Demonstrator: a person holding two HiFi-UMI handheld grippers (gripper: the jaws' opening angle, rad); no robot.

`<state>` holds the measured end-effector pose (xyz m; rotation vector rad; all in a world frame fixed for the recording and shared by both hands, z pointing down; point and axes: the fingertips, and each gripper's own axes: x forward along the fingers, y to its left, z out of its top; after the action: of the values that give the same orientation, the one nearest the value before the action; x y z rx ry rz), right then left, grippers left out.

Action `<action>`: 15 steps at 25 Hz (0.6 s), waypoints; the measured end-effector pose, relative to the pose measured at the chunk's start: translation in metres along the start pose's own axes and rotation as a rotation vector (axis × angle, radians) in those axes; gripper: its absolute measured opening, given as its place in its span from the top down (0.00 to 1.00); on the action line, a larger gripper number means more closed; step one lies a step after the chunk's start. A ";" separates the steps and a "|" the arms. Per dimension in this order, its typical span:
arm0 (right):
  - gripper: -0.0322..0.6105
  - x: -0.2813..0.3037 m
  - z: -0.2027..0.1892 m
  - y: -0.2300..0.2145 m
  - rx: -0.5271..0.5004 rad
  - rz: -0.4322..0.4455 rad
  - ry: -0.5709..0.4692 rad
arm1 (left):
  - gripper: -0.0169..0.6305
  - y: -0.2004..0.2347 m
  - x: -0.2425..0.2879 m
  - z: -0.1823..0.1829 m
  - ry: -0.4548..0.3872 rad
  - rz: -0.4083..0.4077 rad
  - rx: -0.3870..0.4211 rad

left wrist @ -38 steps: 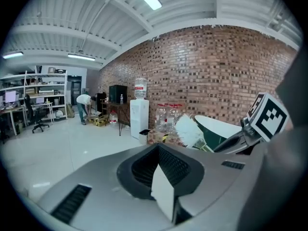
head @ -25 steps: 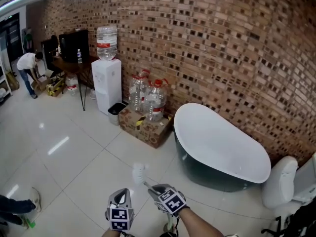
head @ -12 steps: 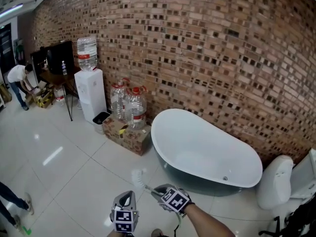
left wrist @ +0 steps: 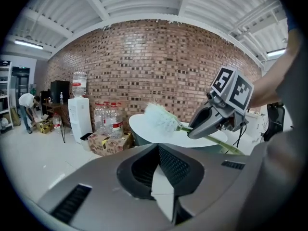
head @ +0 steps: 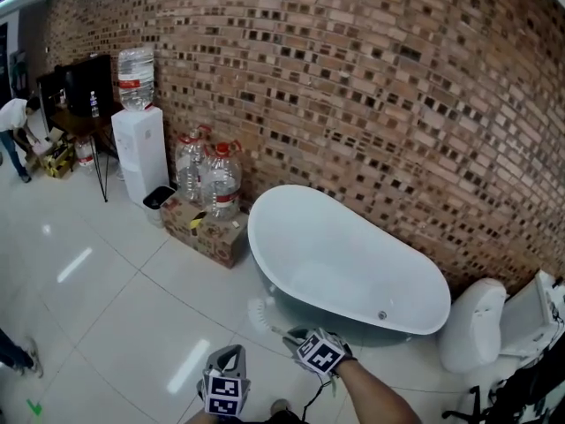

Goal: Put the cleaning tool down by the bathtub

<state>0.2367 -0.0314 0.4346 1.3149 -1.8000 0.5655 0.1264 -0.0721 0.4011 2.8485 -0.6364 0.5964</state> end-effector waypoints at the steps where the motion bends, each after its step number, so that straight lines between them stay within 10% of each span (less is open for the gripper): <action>1: 0.84 0.000 -0.006 -0.010 -0.008 -0.002 0.012 | 0.97 -0.005 0.007 0.003 -0.001 -0.002 0.000; 15: 0.84 0.021 -0.136 -0.107 -0.133 0.074 0.163 | 0.97 -0.069 0.106 0.012 0.001 0.107 -0.049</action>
<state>0.3809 0.0207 0.5175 1.0852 -1.7263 0.5664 0.2490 -0.0532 0.4294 2.7828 -0.7963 0.5891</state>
